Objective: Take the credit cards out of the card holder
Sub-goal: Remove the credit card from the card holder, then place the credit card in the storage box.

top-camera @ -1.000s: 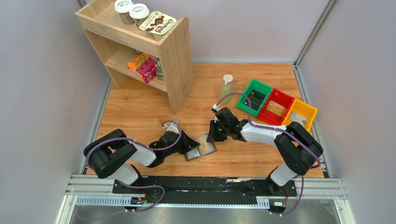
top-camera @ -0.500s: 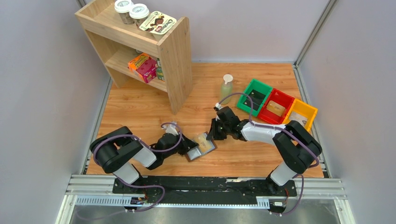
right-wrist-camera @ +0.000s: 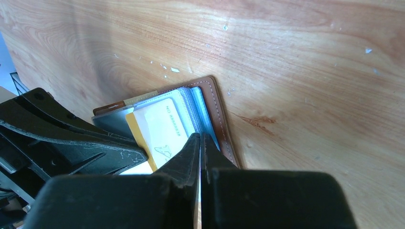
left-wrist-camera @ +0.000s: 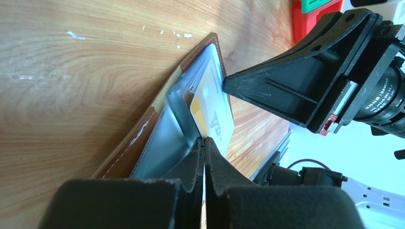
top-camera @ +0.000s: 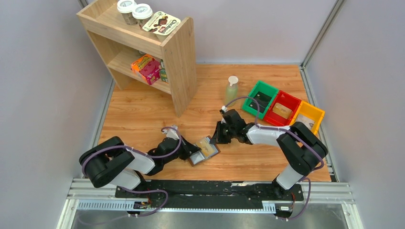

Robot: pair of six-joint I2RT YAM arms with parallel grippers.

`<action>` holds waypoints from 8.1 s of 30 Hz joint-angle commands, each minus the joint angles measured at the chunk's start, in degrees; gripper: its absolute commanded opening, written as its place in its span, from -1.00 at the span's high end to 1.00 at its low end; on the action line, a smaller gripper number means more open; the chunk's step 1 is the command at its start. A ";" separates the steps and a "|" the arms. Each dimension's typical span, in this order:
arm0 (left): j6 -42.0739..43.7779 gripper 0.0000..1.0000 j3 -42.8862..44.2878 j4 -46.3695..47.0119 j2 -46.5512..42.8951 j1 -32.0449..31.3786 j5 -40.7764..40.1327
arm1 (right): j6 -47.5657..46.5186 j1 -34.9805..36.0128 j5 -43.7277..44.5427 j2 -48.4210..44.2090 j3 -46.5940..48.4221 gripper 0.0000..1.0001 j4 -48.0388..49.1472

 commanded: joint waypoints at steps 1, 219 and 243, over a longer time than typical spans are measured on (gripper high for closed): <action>-0.87 1.00 -0.90 -5.45 -2.98 -0.49 0.41 | -1.45 -0.28 4.27 1.54 -2.63 1.00 -5.90; 62.85 -0.55 40.50 -90.56 -38.75 15.25 -3.81 | -30.55 -59.78 -10.84 7.24 36.57 1.00 -47.30; 60.13 -0.54 40.59 -88.54 -37.35 15.34 -1.17 | -28.17 -56.54 13.05 -4.77 39.74 -0.33 -52.65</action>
